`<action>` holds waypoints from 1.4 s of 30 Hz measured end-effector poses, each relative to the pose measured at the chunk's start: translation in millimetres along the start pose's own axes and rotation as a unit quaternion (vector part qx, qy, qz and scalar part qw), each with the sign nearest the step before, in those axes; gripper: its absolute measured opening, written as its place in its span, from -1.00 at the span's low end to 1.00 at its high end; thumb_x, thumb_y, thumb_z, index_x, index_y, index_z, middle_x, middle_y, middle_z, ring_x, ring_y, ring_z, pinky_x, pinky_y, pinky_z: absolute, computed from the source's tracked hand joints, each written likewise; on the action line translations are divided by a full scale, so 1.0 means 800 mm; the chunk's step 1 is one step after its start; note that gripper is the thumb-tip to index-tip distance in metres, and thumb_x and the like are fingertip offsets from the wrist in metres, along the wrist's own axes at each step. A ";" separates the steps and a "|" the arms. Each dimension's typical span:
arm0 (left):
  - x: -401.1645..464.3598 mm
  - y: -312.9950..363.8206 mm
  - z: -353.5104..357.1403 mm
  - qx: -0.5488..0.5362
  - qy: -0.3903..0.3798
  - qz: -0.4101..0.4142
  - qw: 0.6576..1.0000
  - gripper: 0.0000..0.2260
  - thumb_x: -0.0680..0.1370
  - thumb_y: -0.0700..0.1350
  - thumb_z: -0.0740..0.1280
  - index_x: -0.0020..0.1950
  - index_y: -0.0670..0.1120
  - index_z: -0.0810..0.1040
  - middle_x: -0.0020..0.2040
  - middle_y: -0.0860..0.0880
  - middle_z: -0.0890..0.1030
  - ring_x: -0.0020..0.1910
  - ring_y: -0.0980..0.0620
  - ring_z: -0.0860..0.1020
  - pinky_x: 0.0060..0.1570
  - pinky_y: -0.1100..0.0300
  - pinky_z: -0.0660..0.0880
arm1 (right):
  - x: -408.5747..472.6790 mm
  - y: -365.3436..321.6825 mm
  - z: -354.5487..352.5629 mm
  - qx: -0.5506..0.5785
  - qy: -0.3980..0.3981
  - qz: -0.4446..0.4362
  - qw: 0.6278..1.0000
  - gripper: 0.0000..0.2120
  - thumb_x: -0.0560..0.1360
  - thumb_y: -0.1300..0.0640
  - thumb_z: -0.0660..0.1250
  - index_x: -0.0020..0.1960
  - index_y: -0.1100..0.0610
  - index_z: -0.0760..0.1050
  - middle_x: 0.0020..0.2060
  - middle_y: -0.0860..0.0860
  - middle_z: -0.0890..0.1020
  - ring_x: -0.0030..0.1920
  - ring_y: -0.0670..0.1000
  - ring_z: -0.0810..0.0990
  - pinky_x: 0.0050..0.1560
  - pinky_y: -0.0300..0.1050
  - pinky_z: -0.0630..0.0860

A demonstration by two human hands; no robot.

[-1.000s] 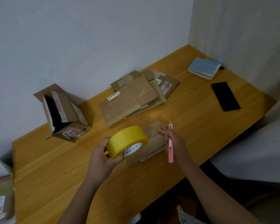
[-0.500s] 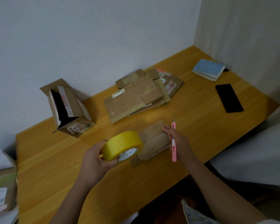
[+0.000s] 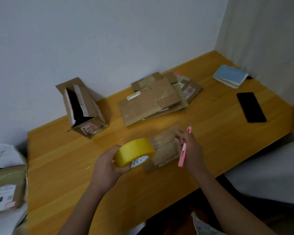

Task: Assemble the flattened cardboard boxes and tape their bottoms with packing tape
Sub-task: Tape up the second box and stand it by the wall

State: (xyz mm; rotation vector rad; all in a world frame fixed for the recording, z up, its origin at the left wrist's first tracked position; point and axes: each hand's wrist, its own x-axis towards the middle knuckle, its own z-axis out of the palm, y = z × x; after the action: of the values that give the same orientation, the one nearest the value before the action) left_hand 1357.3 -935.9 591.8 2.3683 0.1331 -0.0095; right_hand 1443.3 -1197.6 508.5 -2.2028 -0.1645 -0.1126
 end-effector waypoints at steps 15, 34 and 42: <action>-0.006 -0.012 -0.009 0.090 -0.028 -0.013 0.995 -0.65 0.35 -0.06 0.58 0.00 0.12 0.49 -0.18 0.14 0.54 -0.25 0.07 0.51 -0.32 0.10 0.44 | -0.005 -0.002 -0.002 -0.021 -0.094 0.015 0.995 -0.62 0.63 -0.02 0.19 0.35 0.14 0.47 0.38 0.06 0.47 0.40 0.01 0.40 0.33 -0.03 0.45; -0.022 -0.038 0.012 0.114 -0.076 -0.095 0.986 -0.64 0.41 0.03 0.53 0.10 0.10 0.45 -0.07 0.06 0.53 -0.22 0.05 0.48 -0.37 0.26 0.28 | -0.012 -0.025 0.026 -0.030 -0.009 0.020 0.999 -0.63 0.51 0.11 0.41 0.27 0.23 0.54 0.26 0.15 0.57 0.33 0.04 0.48 0.18 -0.42 0.37; -0.019 -0.042 0.031 0.121 -0.119 -0.115 0.979 -0.58 0.43 0.13 0.48 0.19 0.05 0.41 0.02 0.04 0.53 -0.13 0.02 0.49 -0.26 0.14 0.37 | -0.026 -0.016 0.002 -0.047 -0.157 -0.098 0.982 -0.15 0.41 -0.29 0.38 0.52 0.11 0.17 0.40 0.02 0.38 0.48 0.01 0.23 0.46 -0.02 0.19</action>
State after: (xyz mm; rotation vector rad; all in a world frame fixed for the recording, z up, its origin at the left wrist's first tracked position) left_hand 1339.8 -931.0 551.5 2.5576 0.3030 -0.4417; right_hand 1420.9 -1190.2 514.9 -2.2840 -0.5633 0.1218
